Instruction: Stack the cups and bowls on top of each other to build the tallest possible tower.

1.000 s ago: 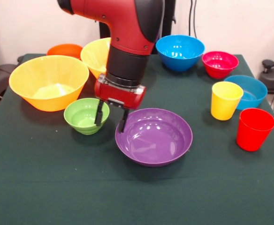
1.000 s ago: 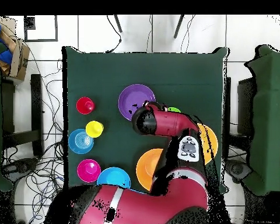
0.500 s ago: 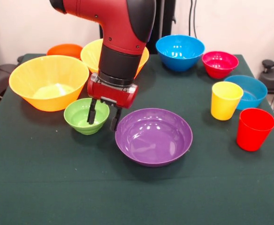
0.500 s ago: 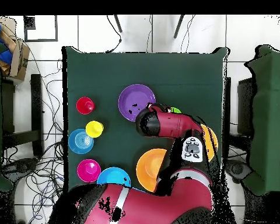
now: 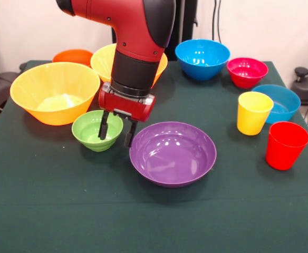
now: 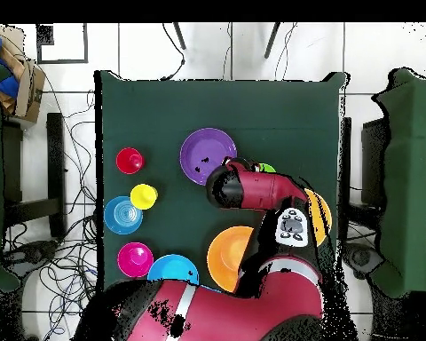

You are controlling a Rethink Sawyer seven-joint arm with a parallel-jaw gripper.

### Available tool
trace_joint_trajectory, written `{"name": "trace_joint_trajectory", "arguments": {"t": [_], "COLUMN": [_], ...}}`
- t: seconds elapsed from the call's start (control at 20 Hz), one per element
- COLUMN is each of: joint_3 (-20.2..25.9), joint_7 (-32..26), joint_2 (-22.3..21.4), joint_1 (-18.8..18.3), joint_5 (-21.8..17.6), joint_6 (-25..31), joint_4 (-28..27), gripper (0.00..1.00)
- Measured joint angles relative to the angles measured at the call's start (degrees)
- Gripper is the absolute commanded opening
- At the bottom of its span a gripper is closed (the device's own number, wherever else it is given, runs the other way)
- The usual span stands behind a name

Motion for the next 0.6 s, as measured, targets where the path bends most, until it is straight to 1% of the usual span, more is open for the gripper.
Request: {"name": "trace_joint_trajectory", "arguments": {"t": [0.6], "joint_3": [0.30], "joint_7": [0.00], "joint_2": [0.02], "joint_1": [0.48], "joint_5": [-0.04], "joint_6": [0.00], "joint_4": [-0.37], "gripper": [1.00]}}
